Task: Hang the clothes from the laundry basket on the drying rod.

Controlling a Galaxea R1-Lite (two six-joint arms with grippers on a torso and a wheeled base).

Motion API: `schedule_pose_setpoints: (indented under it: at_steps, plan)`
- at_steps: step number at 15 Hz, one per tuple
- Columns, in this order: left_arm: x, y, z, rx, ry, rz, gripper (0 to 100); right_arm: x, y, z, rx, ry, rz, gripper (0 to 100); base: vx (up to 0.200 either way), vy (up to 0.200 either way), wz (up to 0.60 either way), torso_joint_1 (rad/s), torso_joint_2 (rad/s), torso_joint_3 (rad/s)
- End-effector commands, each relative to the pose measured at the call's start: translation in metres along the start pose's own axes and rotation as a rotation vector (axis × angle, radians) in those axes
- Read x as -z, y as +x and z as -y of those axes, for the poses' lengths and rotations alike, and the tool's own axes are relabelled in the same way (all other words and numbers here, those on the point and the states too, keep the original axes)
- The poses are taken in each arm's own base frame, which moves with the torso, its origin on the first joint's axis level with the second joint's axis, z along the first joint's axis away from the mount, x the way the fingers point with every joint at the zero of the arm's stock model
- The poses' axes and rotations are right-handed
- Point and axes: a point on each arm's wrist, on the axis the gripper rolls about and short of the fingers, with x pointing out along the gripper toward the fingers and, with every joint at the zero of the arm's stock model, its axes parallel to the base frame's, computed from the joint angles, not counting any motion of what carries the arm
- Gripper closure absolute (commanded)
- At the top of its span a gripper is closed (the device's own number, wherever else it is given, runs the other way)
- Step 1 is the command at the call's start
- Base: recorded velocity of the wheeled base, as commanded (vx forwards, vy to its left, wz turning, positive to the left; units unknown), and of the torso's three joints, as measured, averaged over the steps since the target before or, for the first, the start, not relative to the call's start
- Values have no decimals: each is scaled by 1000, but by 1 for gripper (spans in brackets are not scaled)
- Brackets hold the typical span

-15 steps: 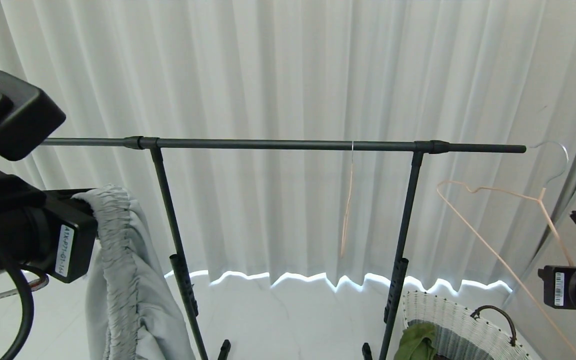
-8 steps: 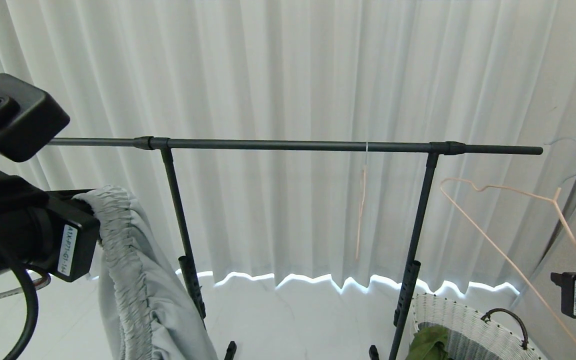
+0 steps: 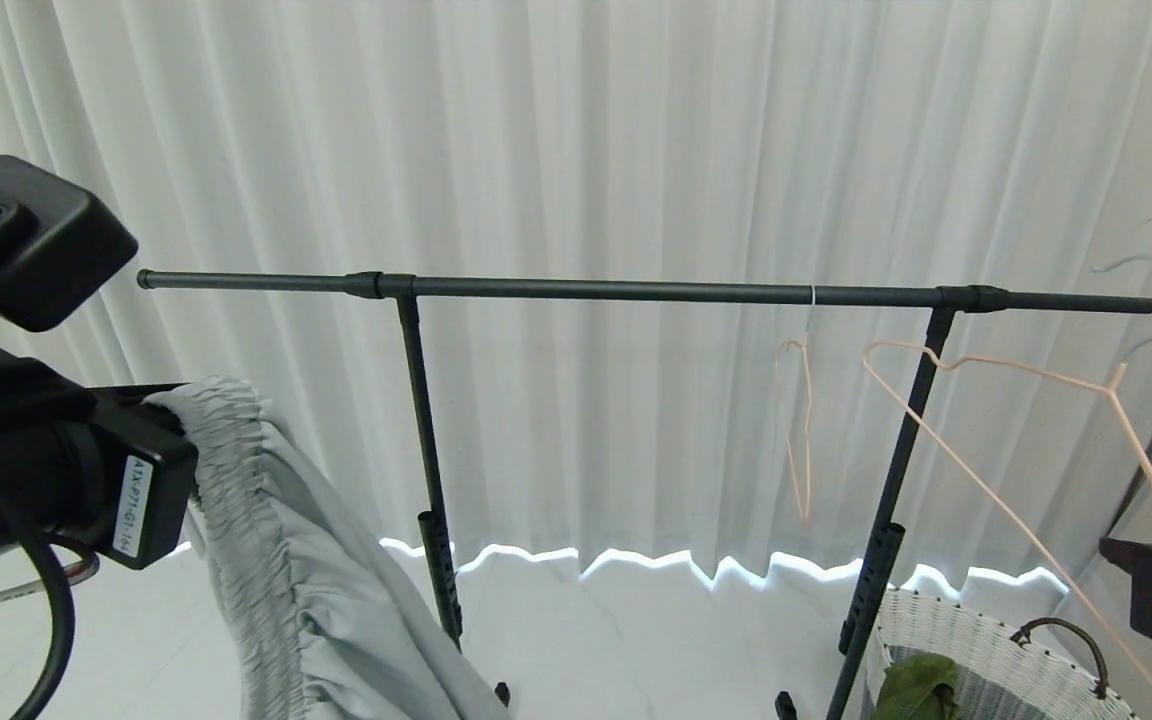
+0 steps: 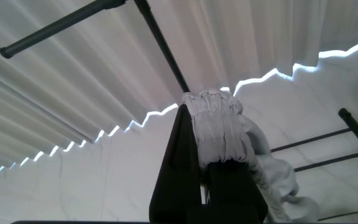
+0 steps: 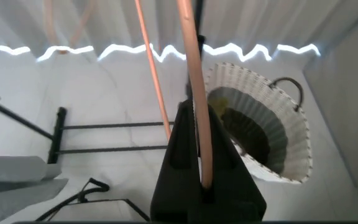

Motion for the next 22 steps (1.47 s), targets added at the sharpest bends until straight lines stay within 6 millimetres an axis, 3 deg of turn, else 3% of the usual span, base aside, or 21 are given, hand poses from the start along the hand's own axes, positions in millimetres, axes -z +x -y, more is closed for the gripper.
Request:
schedule_pose_setpoints:
  at_steps: [1, 7, 10, 13, 19, 22]
  plan:
    - [2, 1, 1, 4, 6, -6, 100, -1, -10, -5, -60, -14, 33, 100, 0, 0, 0, 0, 0, 0]
    - [6, 5, 5, 10, 80, -29, 100, -27, -43, -39, -392, -196, 165, 100, 0, 0, 0, 0, 0, 0]
    - [-2, 15, 8, 7, 90, -43, 100, -9, -53, -59, -563, -291, 109, 100, 0, 0, 0, 0, 0, 0]
    - [-15, 39, 17, -114, 78, -106, 100, 10, -59, -72, -683, -330, 34, 100, 0, 0, 0, 0, 0, 0]
    - [-45, 106, 45, -237, -177, -155, 100, 23, -66, -96, -801, -326, -68, 100, 0, 0, 0, 0, 0, 0]
    - [-53, 119, 48, -257, -208, -151, 100, 26, -67, -100, -817, -336, -80, 100, 0, 0, 0, 0, 0, 0]
